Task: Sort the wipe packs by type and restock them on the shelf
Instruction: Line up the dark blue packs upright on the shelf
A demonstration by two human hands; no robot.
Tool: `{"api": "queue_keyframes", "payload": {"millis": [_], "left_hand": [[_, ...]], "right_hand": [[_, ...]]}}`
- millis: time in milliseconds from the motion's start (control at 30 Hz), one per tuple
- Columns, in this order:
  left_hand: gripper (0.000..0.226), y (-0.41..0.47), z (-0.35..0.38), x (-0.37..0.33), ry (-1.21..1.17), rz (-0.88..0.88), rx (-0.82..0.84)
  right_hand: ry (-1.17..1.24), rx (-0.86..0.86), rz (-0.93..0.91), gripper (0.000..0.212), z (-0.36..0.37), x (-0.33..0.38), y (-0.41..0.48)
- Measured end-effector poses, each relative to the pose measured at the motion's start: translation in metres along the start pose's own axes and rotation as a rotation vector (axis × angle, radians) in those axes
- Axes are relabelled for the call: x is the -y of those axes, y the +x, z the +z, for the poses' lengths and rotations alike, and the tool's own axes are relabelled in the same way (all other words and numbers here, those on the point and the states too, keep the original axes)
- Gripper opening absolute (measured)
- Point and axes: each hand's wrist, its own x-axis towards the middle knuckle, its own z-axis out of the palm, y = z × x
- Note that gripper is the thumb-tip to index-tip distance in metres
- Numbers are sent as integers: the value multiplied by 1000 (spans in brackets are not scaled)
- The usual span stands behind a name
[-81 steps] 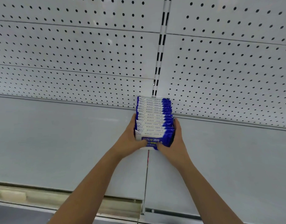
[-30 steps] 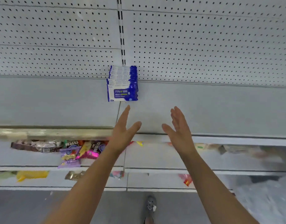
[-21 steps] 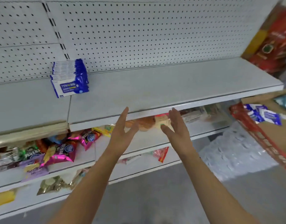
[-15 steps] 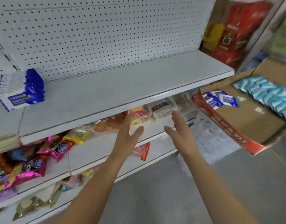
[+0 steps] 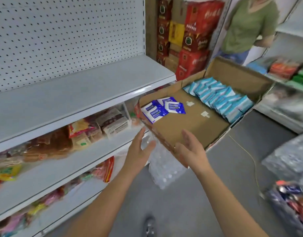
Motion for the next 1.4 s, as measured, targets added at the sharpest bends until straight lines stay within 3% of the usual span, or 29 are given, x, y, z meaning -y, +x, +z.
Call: {"api": "queue_keyframes", "payload": {"millis": [100,300,633,867,1000,1067,1200,1333,1400], "left_hand": [[50,41,29,0,18,22,22],[56,119,82,13,-16,-73,-12],[61,223,117,32,242,-251,-140],[78,287,145,45,706,-335,-316],[80,306,148,49,936,-487,-344],[73,309,149,53,1091,-510,-362],[61,310,145,47,1122,-482,-368],[42,306,140,33,715,-387,-412],[35,300,135,25,622,-305,-481]], "right_hand": [[-26,32,21,64,-21,-9,46],[-104,118,68,59,-44,-28,143],[-201,254,92,59,-49,-50,285],[-425,346,-101,39,-56,-75,391],[-625,435,-121,67,-52,-88,440],[-726,478,-118,68,-50,-85,455],[-540,527,-21,37,-51,-91,472],[-145,570,136,25,-62,-76,474],[-48,612,110,34,-65,-58,477]]}}
